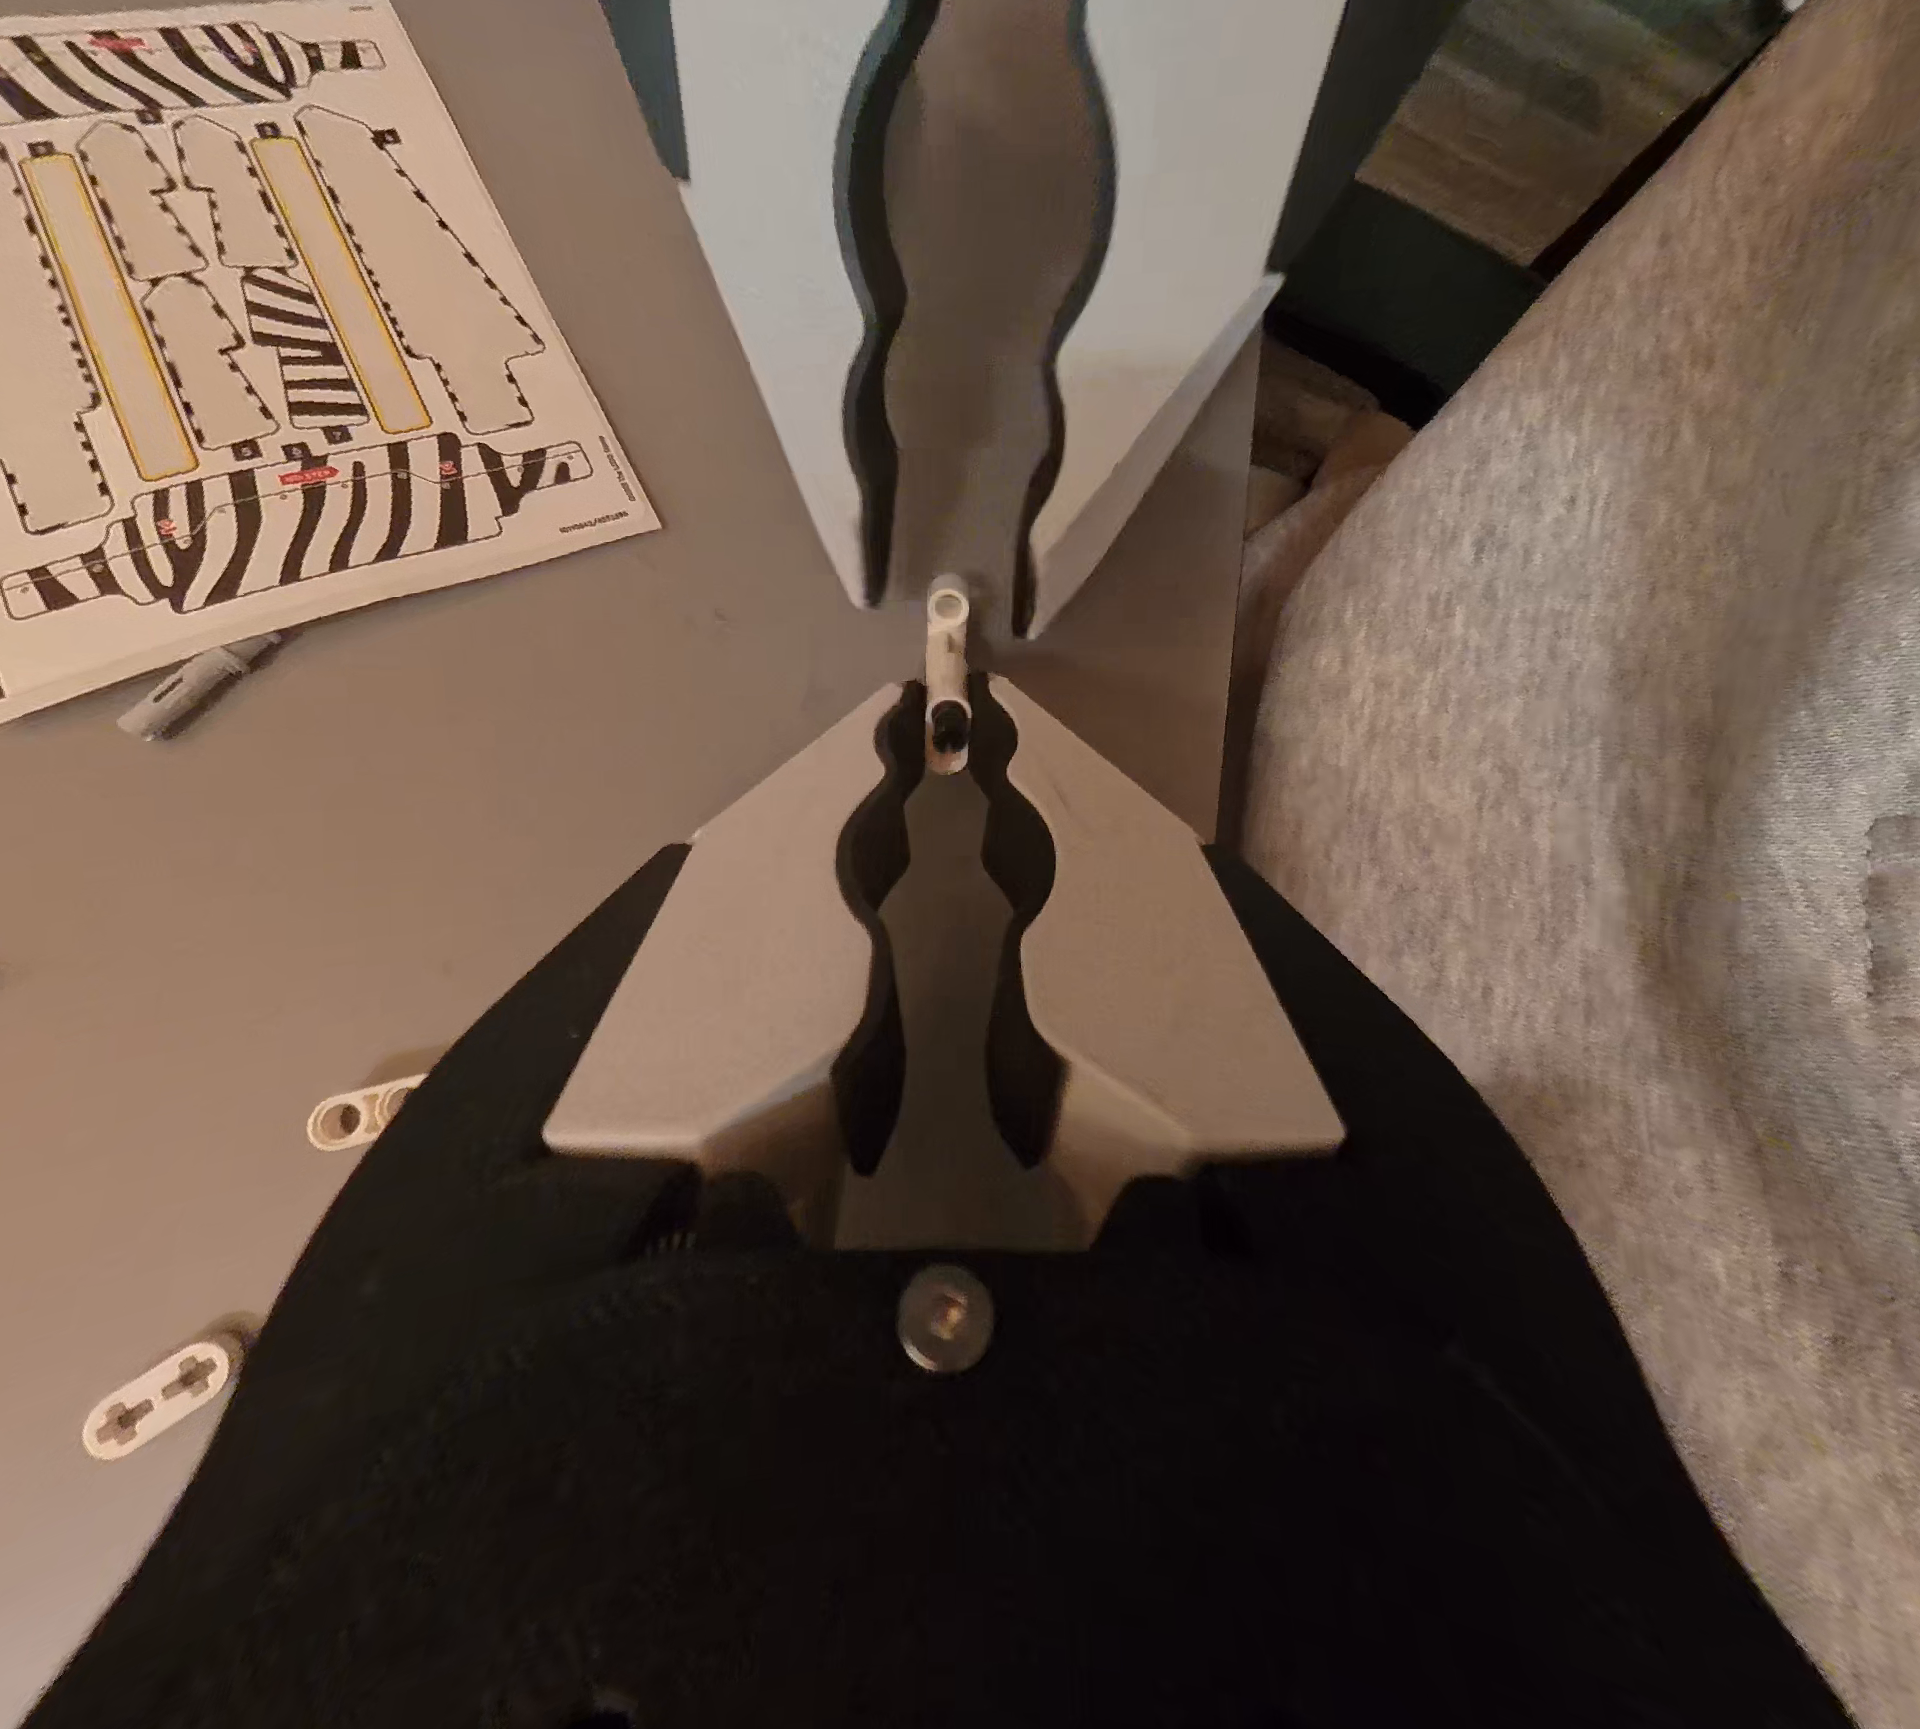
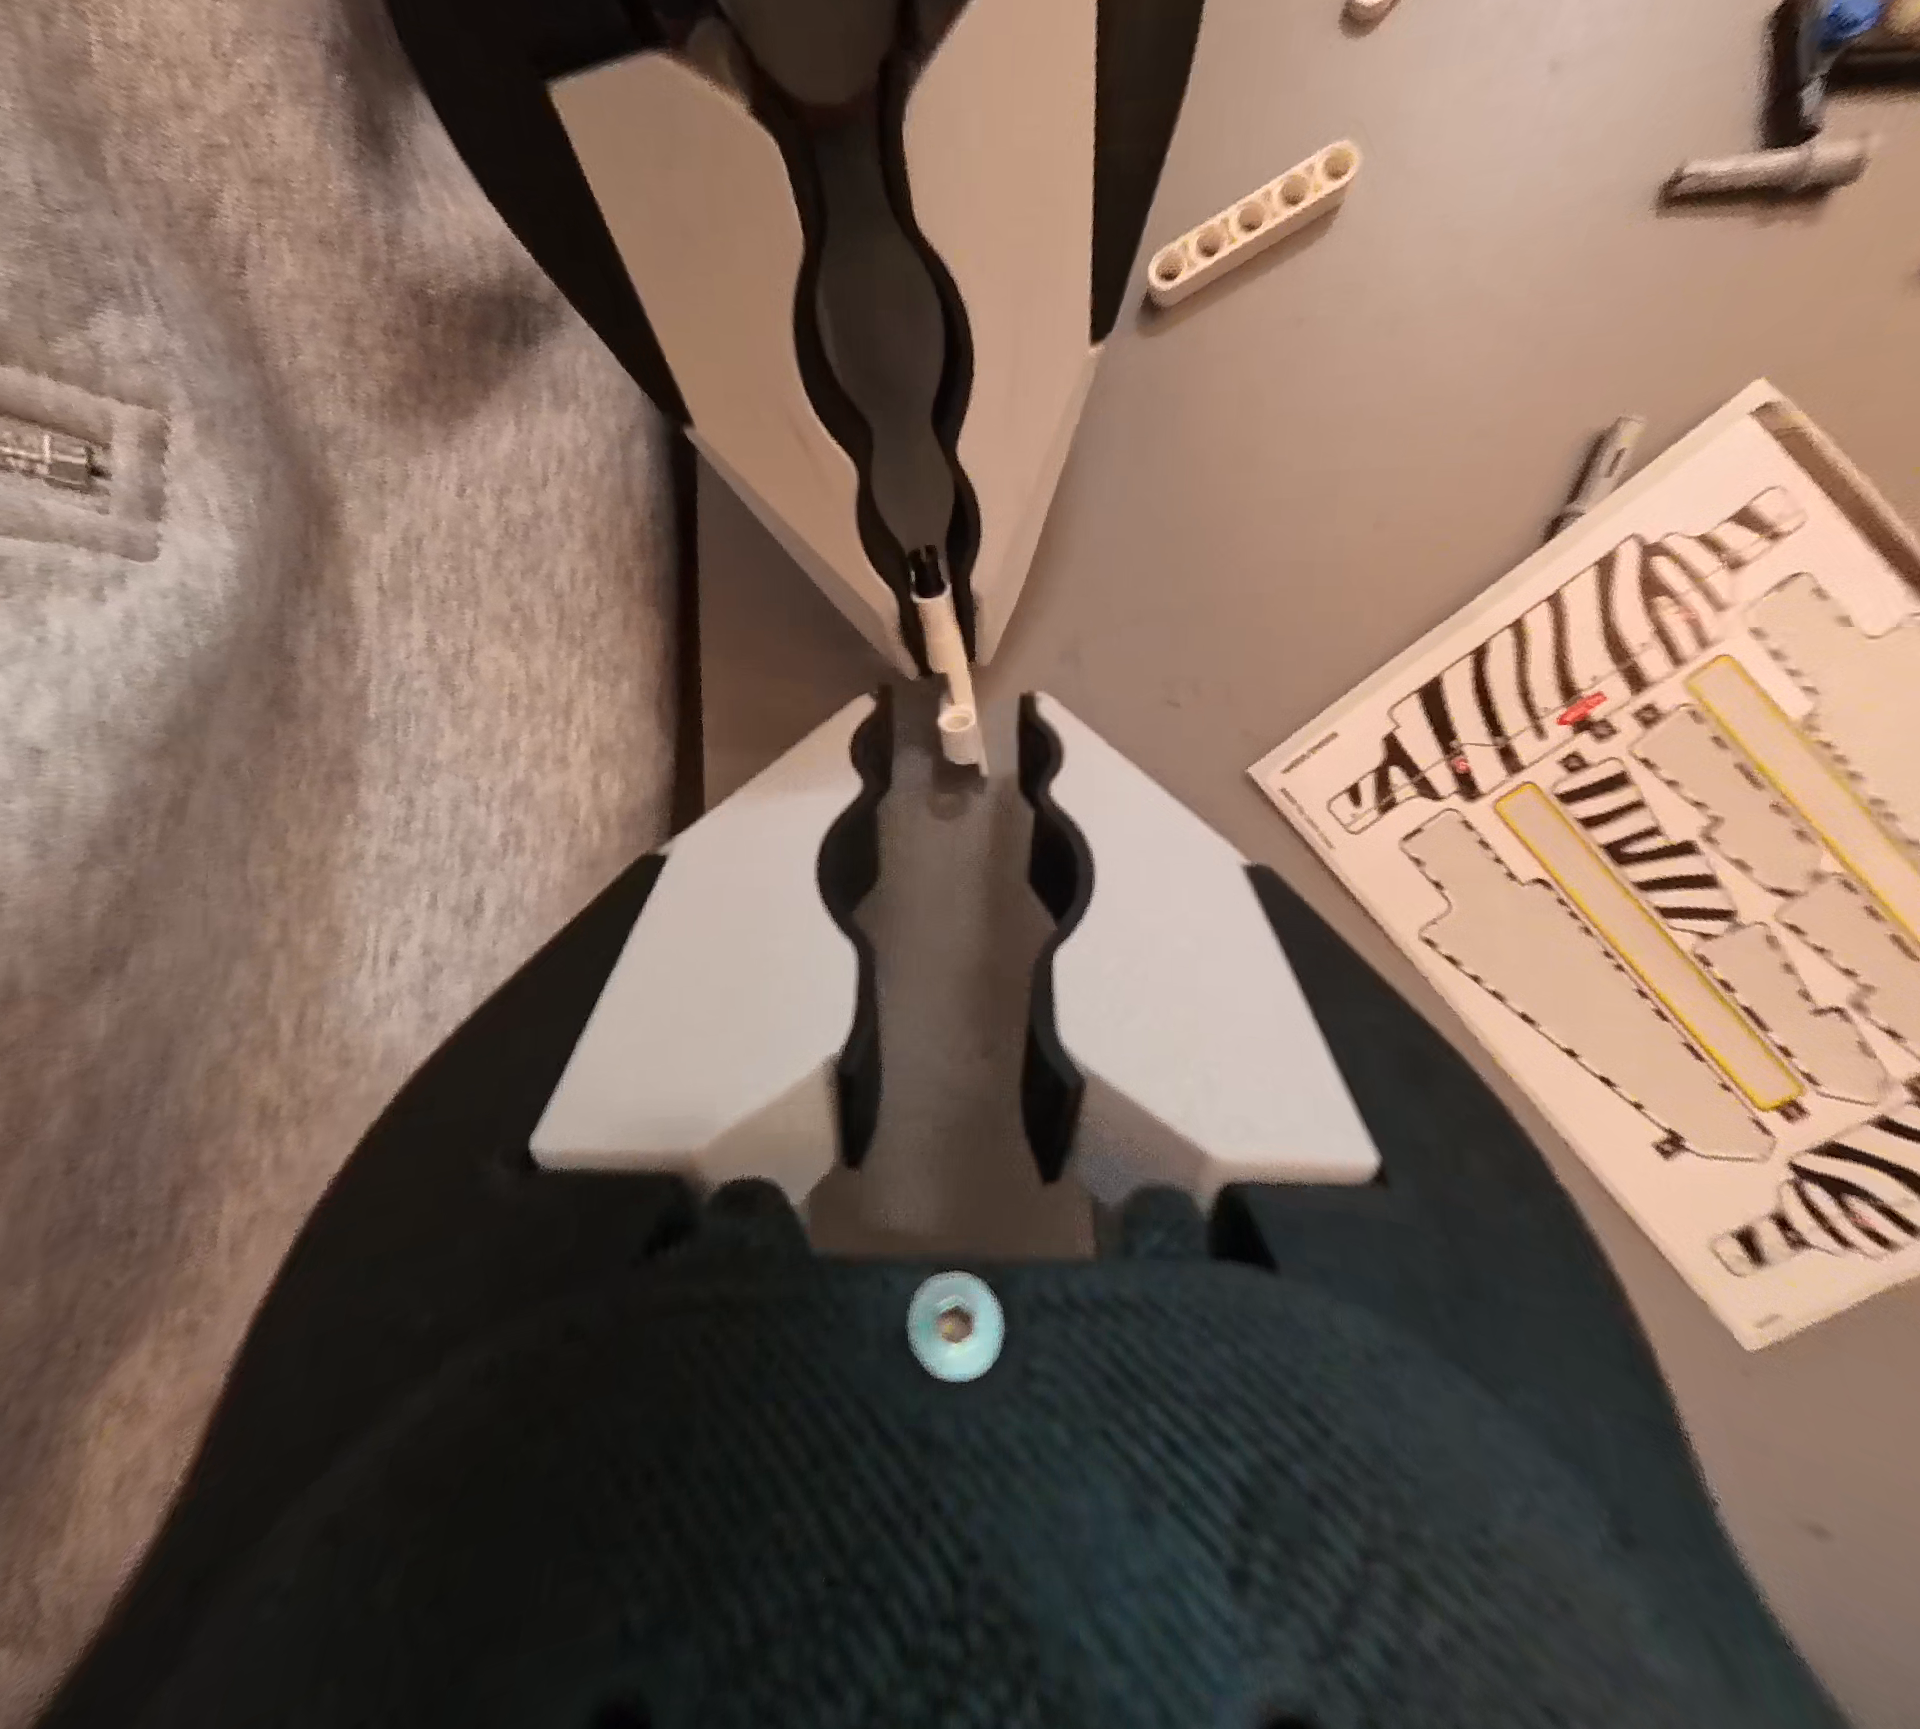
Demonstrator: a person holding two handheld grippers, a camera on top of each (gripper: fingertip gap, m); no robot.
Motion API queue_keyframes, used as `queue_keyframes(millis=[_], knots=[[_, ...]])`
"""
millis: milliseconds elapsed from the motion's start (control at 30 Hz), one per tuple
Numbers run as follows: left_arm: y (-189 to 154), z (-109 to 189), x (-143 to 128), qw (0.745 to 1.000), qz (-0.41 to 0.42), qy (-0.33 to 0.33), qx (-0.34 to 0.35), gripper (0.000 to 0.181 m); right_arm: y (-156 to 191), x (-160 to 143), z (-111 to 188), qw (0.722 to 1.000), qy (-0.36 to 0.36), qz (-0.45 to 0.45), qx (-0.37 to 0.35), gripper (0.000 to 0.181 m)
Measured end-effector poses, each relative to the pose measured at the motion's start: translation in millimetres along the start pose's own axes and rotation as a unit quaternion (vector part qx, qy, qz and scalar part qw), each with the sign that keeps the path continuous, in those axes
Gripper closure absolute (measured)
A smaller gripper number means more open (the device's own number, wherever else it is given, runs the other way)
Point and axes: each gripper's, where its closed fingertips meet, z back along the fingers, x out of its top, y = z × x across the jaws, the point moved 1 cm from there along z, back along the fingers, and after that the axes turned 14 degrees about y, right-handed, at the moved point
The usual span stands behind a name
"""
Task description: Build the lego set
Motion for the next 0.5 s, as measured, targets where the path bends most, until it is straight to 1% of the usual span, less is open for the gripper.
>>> queue_keyframes(millis=[100, 133, 200, 267, 333, 400, 500], knots=[[0.1, 4.3, 2.4, 1.0, 0.007, -0.017, -0.011, 0.174, -6.5, 4.9, 23.0, 0.999, -0.034, 0.0, -0.042, 0.154], [-0.6, 8.8, 4.8, 0.999, 0.011, -0.034, -0.022, 0.174, -9.5, 5.9, 32.8, 0.997, -0.049, -0.006, -0.053, 0.152], [1.1, 24.1, 11.9, 0.994, 0.031, -0.091, -0.048, 0.174, -13.9, 7.1, 51.6, 0.994, -0.084, -0.022, -0.069, 0.149], [5.9, 47.3, 19.9, 0.98, 0.058, -0.175, -0.082, 0.174, -18.8, 7.3, 68.0, 0.989, -0.117, -0.039, -0.085, 0.148], [11.0, 71.0, 24.3, 0.958, 0.076, -0.253, -0.114, 0.175, -21.2, 7.5, 80.2, 0.984, -0.142, -0.05, -0.097, 0.148], [12.4, 87.3, 24.9, 0.941, 0.075, -0.302, -0.133, 0.175, -21.3, 8.8, 87.4, 0.98, -0.158, -0.054, -0.104, 0.148], [13.1, 103.1, 24.2, 0.926, 0.068, -0.348, -0.134, 0.175, -19.3, 12.0, 89.2, 0.979, -0.161, -0.05, -0.114, 0.148]])
